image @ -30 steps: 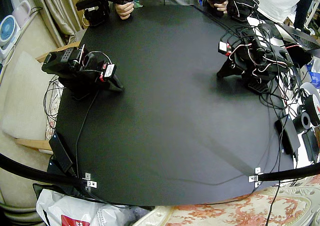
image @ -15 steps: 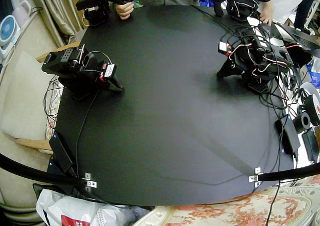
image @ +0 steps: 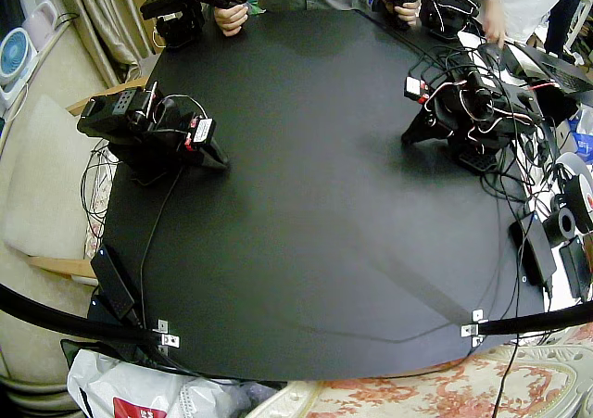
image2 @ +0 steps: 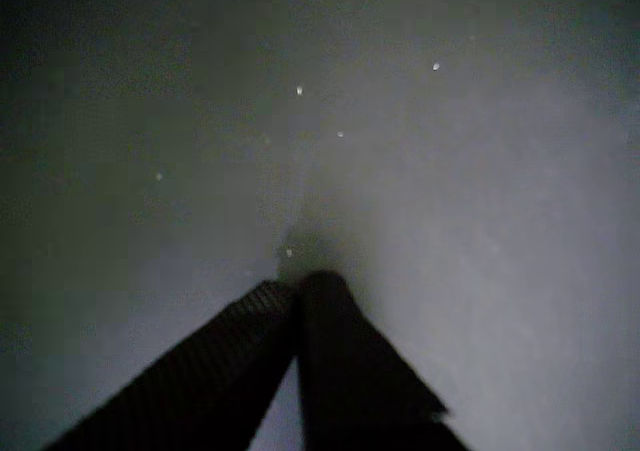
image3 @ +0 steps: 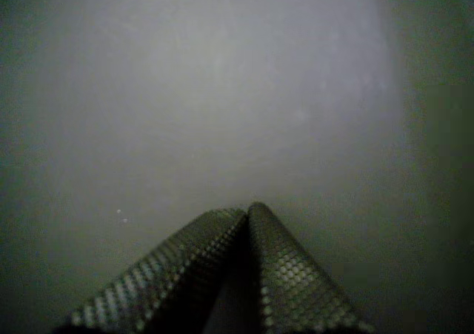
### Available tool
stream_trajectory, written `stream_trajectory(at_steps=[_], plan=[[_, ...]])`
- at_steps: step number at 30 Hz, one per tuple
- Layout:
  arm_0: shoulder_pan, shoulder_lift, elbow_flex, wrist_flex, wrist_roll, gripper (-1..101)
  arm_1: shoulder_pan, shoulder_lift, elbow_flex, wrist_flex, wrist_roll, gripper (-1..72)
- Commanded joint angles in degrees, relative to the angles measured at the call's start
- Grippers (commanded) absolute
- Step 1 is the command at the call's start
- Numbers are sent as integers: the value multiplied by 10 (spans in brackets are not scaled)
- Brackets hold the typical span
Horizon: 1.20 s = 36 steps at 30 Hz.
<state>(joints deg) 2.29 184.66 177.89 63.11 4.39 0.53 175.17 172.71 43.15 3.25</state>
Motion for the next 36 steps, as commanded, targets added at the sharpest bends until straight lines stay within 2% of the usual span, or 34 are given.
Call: stream_trajectory(at_steps=[1,3,7,19,21,24,26,36], plan=[[-1,10,3,-42,-20,0,-2,6,-4,4,8,-3],[-4,10,18,-96,-41,0,-2,6,-4,4,7,-3],[0,10,23,-112,-46,0,-7,6,-4,4,1,-3],[1,10,23,-112,-46,0,-18,7,-4,4,-14,-3],[1,10,23,-112,-46,0,-24,30,-4,34,-46,-3],[1,10,23,-112,-46,0,-44,106,-4,121,-66,-3],[1,10,23,-112,-46,0,-52,115,-4,122,-83,-3],[1,10,23,-113,-46,0,-48,92,-4,117,-80,-3]])
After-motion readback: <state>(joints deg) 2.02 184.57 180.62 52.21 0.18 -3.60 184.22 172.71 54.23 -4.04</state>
